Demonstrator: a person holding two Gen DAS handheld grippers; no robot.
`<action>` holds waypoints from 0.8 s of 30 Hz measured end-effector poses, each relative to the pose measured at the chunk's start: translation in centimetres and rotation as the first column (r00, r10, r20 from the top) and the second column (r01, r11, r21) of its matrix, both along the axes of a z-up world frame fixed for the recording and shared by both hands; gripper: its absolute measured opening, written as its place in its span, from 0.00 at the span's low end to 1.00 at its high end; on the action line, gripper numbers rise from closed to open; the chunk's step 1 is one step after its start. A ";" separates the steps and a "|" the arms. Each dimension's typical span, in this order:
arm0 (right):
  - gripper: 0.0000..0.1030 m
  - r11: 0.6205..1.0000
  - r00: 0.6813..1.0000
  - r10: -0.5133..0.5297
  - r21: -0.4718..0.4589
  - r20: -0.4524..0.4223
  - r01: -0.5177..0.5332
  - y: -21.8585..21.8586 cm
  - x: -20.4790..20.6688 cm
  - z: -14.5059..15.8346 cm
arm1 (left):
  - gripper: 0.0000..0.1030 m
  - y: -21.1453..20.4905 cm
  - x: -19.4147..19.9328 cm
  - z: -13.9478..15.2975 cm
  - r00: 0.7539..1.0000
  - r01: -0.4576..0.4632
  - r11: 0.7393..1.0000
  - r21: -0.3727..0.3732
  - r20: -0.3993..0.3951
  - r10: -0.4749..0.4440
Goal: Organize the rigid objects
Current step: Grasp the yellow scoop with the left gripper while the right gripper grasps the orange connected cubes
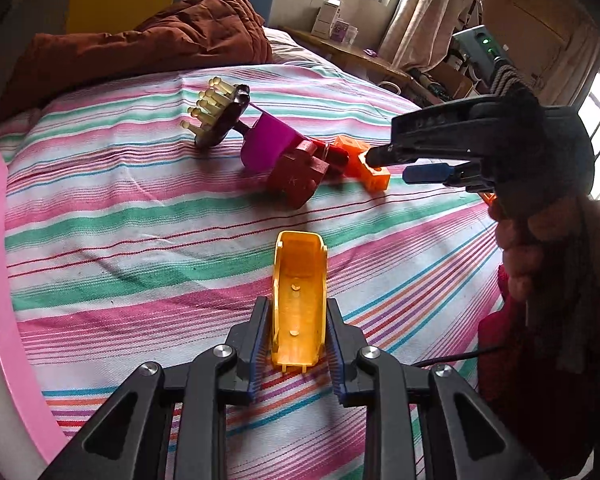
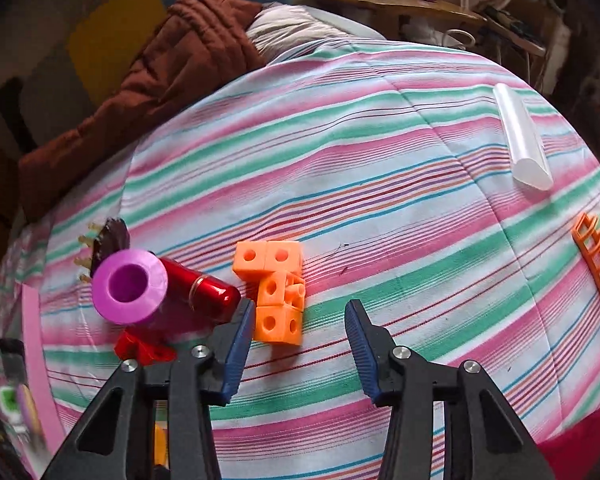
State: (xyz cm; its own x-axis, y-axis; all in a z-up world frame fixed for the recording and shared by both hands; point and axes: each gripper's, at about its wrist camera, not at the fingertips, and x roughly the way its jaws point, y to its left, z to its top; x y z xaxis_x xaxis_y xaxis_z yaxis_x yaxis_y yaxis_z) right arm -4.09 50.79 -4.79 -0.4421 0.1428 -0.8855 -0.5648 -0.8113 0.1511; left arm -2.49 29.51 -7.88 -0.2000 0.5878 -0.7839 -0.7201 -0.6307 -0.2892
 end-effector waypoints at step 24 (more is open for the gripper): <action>0.20 0.994 0.992 0.084 0.066 0.095 -0.090 -0.3 -2.1 -1.7 | 0.24 -0.5 -0.5 -0.1 0.997 -0.056 0.997 0.045 0.055 0.054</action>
State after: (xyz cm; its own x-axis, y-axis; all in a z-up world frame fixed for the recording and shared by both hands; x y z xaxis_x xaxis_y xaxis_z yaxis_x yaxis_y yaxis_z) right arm -6.23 50.51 -6.54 -0.3728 0.1702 -0.9122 -0.5005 -0.8647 0.0432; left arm -2.95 29.01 -7.96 -0.1911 0.6134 -0.7663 -0.6673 -0.6537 -0.3568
